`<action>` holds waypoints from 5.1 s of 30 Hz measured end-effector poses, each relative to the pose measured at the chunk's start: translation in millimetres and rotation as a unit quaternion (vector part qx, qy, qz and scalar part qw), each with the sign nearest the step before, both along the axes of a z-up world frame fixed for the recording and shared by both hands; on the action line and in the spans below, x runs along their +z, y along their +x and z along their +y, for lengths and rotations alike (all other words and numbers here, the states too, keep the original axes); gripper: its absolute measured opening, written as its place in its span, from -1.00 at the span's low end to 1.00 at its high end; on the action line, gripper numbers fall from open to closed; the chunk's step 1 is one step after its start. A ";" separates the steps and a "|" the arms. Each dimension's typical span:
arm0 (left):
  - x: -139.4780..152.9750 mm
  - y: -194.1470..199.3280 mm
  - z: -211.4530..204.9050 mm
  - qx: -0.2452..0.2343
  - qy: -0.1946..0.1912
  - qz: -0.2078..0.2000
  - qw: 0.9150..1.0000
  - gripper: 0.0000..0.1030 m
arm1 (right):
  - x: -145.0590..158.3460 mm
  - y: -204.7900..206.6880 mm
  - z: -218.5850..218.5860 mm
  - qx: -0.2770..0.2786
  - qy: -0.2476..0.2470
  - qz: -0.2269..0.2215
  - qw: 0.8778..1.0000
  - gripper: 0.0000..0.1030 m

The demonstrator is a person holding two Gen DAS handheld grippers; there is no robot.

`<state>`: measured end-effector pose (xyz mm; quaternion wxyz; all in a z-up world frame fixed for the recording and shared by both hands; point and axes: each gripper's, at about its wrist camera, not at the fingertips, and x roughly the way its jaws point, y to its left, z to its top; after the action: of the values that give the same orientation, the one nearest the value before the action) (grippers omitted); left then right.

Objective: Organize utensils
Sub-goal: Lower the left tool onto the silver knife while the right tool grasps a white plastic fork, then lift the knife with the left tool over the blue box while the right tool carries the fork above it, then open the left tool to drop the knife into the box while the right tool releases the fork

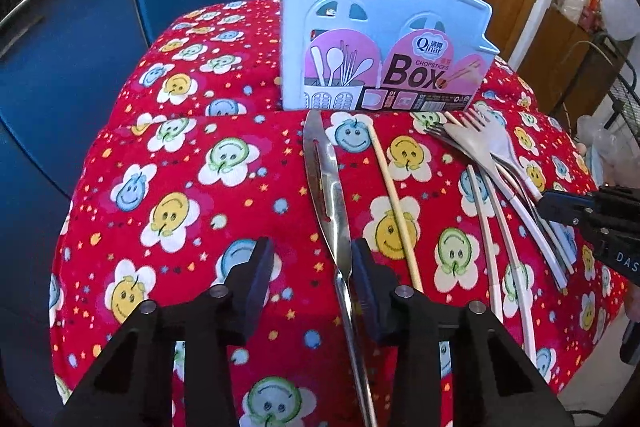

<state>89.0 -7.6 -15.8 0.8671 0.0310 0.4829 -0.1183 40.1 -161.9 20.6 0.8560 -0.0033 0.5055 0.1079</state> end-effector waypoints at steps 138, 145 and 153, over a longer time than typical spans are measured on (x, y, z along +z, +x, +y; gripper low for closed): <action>93.8 87.8 -0.2 0.021 -0.147 -0.252 0.956 -0.44 | 83.2 115.0 8.5 -0.036 0.073 -0.243 0.967 -0.40; 101.9 63.1 3.3 0.015 -0.142 -0.246 0.959 -0.44 | 95.0 90.4 2.6 -0.045 0.086 -0.259 0.961 -0.37; 102.3 38.7 4.8 0.010 -0.133 -0.221 0.966 -0.43 | 99.7 60.5 -3.5 -0.056 0.087 -0.258 0.961 -0.37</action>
<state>127.7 -2.9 86.4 0.9498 -0.0638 0.2595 -0.1629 100.6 -165.4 120.2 0.9590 0.0720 0.2555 0.0990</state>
